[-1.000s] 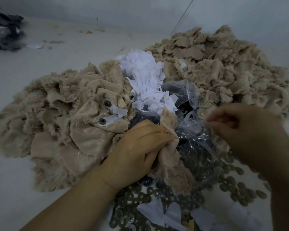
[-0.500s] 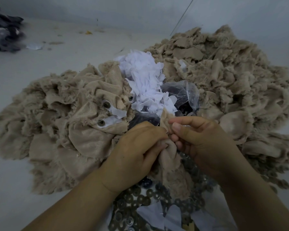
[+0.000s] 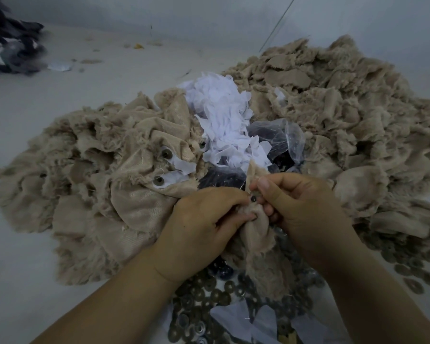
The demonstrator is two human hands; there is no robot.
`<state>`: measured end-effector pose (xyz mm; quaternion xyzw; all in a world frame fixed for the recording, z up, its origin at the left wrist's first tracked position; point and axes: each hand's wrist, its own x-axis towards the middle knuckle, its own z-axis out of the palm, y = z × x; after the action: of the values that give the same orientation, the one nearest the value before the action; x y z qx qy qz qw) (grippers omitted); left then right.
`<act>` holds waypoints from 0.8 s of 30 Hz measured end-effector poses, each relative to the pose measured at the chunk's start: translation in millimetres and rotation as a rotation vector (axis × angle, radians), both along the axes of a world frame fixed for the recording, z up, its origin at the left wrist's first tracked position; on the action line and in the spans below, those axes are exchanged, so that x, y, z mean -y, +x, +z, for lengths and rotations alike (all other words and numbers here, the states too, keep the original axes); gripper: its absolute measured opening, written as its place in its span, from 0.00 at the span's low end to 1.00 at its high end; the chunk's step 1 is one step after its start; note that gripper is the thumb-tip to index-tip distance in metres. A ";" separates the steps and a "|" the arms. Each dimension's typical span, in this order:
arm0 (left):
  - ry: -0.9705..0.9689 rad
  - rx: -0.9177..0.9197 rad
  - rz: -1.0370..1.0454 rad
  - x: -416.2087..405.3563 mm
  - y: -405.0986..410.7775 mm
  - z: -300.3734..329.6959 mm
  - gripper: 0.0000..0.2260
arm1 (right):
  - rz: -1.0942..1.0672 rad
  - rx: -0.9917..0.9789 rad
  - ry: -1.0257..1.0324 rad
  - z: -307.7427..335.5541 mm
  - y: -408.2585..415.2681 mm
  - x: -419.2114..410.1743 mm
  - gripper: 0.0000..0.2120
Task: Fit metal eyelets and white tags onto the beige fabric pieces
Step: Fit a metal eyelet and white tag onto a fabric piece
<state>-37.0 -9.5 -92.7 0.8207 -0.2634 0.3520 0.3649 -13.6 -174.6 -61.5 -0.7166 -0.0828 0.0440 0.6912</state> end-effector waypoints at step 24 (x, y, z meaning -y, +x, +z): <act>0.041 -0.005 0.098 -2.2 -1.0 6.6 0.06 | -0.088 0.155 -0.111 -7.1 -2.4 -16.2 0.11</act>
<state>-38.0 -7.4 -86.1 0.8409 -0.2290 0.3619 0.3307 -16.0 -158.4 -68.6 -0.7578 -0.1019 -0.0373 0.6434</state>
